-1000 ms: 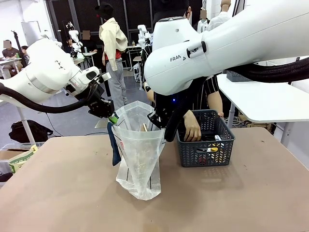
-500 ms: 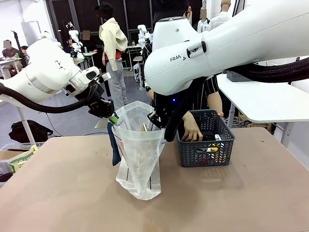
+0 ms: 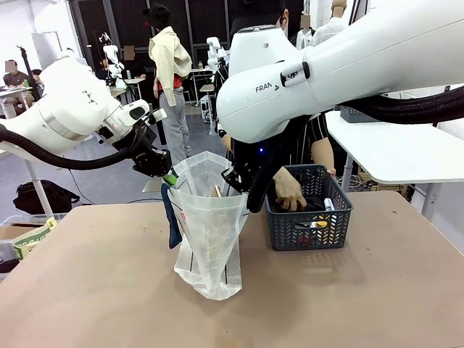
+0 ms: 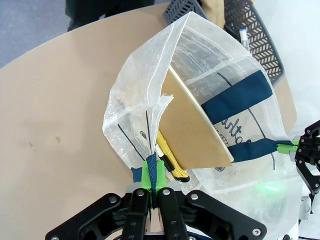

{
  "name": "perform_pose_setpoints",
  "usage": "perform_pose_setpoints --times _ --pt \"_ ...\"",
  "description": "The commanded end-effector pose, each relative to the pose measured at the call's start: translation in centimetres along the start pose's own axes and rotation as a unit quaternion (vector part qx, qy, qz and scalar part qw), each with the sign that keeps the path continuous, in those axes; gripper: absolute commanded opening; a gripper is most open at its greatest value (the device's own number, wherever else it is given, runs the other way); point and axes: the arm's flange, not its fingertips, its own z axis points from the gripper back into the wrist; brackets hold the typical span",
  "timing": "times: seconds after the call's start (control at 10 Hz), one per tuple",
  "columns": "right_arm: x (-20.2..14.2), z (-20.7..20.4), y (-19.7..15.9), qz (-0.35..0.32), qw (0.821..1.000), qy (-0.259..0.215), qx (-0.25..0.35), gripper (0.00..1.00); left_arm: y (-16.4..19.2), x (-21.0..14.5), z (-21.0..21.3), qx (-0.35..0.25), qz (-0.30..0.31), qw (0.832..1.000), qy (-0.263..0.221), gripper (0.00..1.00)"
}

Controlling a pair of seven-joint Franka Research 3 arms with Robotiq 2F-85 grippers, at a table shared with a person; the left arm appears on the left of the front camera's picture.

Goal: Transfer purchased items from the store into the shopping bag.
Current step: Move the Reusable shopping bag to the right side of the table.

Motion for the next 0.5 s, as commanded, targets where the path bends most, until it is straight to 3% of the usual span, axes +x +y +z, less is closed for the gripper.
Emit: perform_pose_setpoints --times 0.0,0.4 --pt "-0.45 -0.01 -0.17 -0.003 1.000 0.001 -0.002 0.00 0.18 0.02 0.13 0.001 0.000 1.000 -0.001 0.00" --pt "-0.45 -0.01 -0.17 -0.003 1.000 0.001 -0.002 0.00 0.18 0.02 0.13 0.001 0.000 1.000 -0.001 0.00"
